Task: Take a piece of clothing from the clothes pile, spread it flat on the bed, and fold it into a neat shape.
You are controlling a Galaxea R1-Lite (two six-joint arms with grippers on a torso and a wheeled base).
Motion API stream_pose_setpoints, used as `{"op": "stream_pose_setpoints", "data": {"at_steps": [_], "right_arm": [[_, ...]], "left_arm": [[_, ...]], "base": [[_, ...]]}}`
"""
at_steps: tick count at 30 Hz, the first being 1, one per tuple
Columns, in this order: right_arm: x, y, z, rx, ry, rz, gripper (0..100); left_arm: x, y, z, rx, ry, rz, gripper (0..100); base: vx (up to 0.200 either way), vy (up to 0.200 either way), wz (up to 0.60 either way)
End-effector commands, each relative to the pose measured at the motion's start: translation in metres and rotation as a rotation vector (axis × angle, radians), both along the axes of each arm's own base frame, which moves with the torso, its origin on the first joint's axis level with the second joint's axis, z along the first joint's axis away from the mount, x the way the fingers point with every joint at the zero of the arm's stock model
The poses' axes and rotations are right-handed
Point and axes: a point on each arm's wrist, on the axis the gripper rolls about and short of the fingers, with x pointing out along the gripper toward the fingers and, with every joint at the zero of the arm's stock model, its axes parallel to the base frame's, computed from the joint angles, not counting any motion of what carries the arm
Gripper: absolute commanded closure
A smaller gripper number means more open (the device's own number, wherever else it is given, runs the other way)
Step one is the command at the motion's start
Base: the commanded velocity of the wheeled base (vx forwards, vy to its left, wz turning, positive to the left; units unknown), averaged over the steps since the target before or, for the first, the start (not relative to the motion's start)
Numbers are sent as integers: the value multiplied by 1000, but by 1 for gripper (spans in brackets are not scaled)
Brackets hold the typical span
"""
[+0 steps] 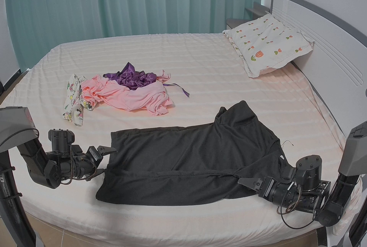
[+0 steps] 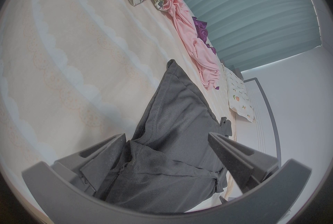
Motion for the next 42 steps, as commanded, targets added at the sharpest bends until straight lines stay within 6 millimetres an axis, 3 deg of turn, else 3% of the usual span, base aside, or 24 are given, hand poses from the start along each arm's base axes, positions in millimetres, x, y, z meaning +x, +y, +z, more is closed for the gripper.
{"op": "stream_pose_setpoints", "data": {"at_steps": [1,11,18,30,37,42], "right_arm": [[4,-2,9,26,-40,-18,0],[14,-2,21,132,-92,-72,0],[32,-9,-6,95,-36,-132,0],[32,-13,-28,24,23,-172,0],[33,-13,-20,45,-10,-174,0],[26,-16,-2,82,-72,-172,0]], "left_arm": [[0,0,0,0,1,1,0],[0,0,0,0,0,1,0],[0,0,-1,-1,1,0,0],[3,1,1,-5,-6,6,0],[3,0,1,-3,-8,5,0],[2,-2,4,4,-16,6,0]], "base": [[0,0,0],[0,0,0],[0,0,0],[0,0,0],[0,0,0],[0,0,0]]}}
